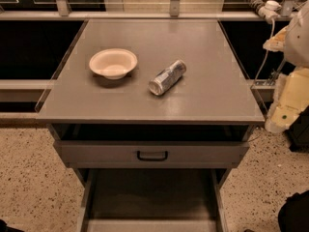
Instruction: Place redbull can into middle drawer
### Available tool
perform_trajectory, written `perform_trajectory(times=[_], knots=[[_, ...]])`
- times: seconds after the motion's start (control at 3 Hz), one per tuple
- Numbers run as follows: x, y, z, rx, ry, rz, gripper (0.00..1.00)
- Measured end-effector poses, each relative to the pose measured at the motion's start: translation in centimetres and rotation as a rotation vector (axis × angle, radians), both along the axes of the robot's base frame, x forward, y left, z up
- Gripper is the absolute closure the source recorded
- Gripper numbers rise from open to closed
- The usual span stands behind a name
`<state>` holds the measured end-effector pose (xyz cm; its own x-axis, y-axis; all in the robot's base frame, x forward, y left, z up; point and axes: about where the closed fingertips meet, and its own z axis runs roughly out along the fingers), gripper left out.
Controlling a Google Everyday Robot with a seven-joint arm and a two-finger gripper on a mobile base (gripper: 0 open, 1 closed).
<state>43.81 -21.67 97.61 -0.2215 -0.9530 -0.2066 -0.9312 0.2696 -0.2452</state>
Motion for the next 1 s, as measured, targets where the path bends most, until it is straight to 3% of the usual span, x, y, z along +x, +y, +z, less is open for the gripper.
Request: perform_trajectory(times=[0.67, 1.0], knots=[[0.8, 0.3, 0.5, -0.001, -0.016, 0.031, 0.00], [3.8, 2.0, 1.0, 0.070, -0.034, 0.168, 0.00]])
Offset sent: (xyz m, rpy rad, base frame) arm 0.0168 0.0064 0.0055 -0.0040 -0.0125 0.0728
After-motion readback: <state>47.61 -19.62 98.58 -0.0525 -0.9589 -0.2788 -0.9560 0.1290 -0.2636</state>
